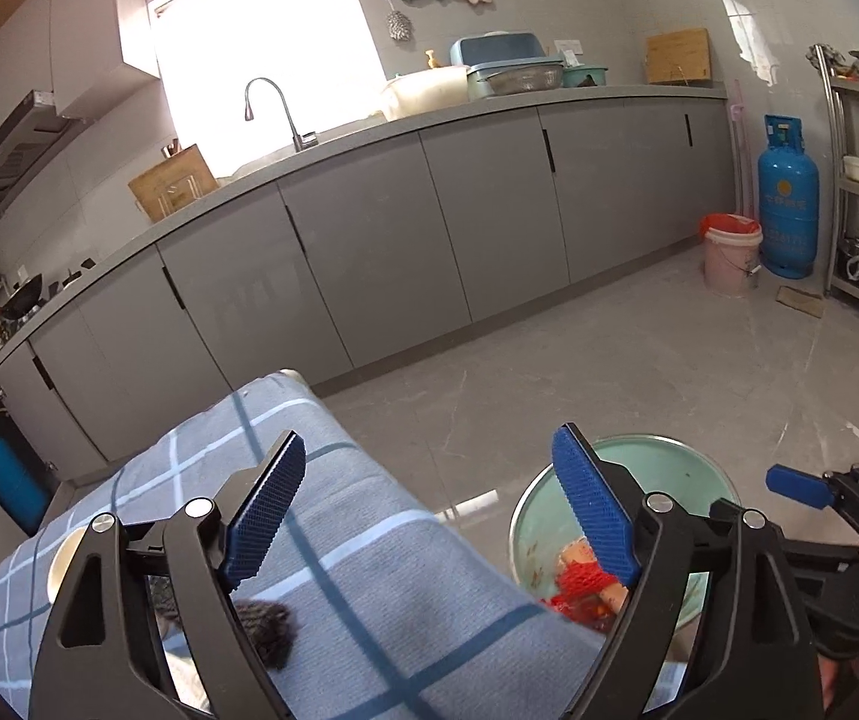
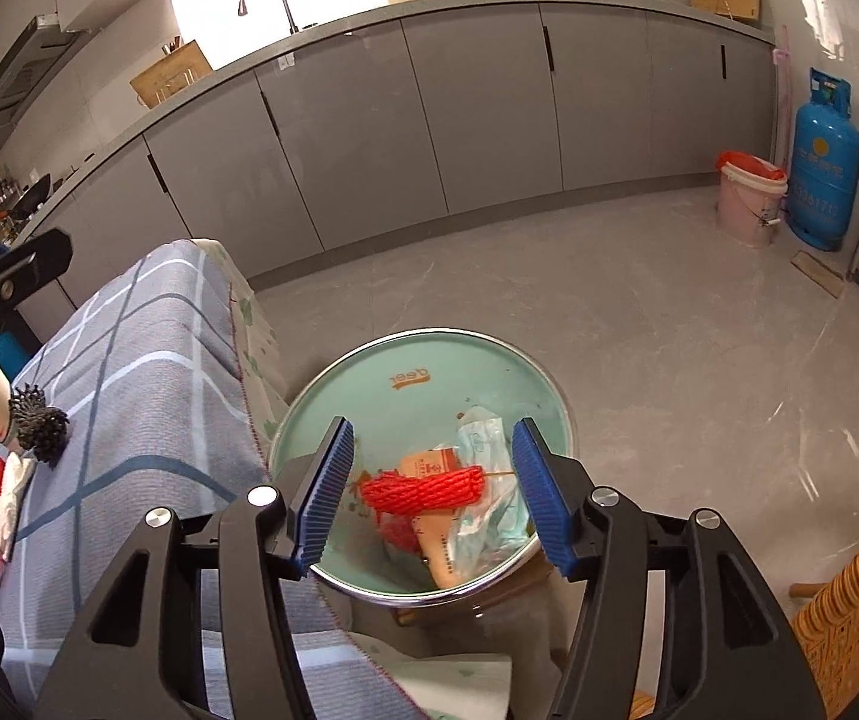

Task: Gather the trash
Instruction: 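Open both grippers over the teal basin to drop the net and bag, then move both grippers back over the table, then close the left gripper on the red plastic bag and lift it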

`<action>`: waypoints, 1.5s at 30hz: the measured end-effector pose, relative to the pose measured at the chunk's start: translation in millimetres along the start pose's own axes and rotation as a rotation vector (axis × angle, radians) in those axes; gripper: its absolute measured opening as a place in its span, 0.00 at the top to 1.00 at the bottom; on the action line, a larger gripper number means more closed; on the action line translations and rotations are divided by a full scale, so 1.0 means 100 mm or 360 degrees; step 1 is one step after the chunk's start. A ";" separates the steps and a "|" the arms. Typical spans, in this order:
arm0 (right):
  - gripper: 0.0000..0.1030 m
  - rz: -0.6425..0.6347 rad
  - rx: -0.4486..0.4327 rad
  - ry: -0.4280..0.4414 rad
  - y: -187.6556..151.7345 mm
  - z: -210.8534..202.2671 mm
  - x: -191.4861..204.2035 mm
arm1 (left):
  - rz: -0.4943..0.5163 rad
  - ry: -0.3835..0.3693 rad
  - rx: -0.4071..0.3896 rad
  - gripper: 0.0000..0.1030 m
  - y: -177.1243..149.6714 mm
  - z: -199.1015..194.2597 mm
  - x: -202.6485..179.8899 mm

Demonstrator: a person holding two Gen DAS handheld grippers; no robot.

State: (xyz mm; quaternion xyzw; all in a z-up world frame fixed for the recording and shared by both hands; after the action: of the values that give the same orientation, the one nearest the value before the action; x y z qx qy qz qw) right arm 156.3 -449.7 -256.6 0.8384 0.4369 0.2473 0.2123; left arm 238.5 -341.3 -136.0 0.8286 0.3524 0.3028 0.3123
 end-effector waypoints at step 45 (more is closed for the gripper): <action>0.28 -0.0478 0.0016 0.0260 -0.77 -0.43 2.02 | -0.0658 0.0224 0.0537 0.83 -1.97 0.00 2.10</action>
State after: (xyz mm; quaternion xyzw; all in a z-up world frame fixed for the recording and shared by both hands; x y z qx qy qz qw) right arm 182.6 -233.7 -220.4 0.7419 0.5742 0.2779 0.2065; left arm 279.6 -68.9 -220.7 0.7562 0.5805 0.2265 0.1998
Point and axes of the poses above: each gripper's, at about its wrist camera, not at the fingertips, and z roughly the way its jaws point, x to its left, y to its top, the point moved 9 cm from there along z, roughly the way its jaws point, and after that the axes turned 11 degrees about x, right-handed, at the moved point
